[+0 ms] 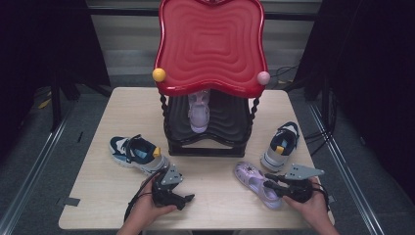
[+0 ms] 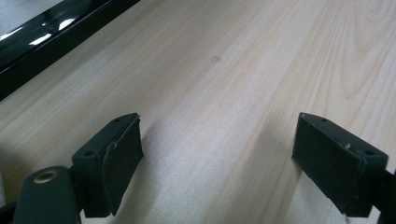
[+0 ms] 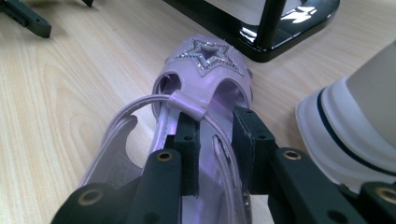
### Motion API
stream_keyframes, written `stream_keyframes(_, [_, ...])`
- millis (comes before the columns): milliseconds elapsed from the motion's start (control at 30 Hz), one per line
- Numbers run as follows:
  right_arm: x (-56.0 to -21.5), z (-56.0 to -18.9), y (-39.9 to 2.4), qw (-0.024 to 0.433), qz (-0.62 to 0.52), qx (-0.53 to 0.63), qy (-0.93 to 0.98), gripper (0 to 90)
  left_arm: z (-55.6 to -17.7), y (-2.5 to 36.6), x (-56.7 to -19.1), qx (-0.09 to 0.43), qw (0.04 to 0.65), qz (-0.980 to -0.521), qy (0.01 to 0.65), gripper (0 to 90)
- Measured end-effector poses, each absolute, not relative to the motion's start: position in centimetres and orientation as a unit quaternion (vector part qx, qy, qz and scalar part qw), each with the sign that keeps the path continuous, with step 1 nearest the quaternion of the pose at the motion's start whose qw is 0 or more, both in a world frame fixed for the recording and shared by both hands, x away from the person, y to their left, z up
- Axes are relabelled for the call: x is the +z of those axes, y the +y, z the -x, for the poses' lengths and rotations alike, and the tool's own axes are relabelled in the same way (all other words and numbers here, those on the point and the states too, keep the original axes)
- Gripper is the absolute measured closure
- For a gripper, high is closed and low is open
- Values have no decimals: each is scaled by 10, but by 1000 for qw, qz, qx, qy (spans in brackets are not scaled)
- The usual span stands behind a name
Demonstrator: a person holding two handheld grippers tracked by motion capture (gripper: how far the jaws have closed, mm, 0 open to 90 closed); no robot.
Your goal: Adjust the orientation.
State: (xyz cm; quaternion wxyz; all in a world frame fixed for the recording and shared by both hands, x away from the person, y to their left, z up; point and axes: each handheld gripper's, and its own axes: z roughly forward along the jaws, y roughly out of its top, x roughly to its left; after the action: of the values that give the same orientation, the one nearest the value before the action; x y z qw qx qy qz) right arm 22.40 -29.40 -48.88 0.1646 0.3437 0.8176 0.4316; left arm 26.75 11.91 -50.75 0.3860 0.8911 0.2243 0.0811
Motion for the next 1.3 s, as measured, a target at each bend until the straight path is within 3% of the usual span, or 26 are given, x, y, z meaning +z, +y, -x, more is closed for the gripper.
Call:
stream_keyframes(567, [-489,-225,-301,175,-361,429,810,674,-267,119,-508,81,386,-891,224,153])
stream_keyframes(767, [-490,-226,-301,179,-372,424,806,696,-267,119,-508,81,386,-891,224,153])
stream_keyframes(1033, [-490,-228,-304,178,-353,432,811,836,-267,119,-508,80,390,-888,229,153])
stream_keyframes(1300, [-489,-229,-304,186,-332,436,816,848,-267,119,-508,80,390,-888,228,153])
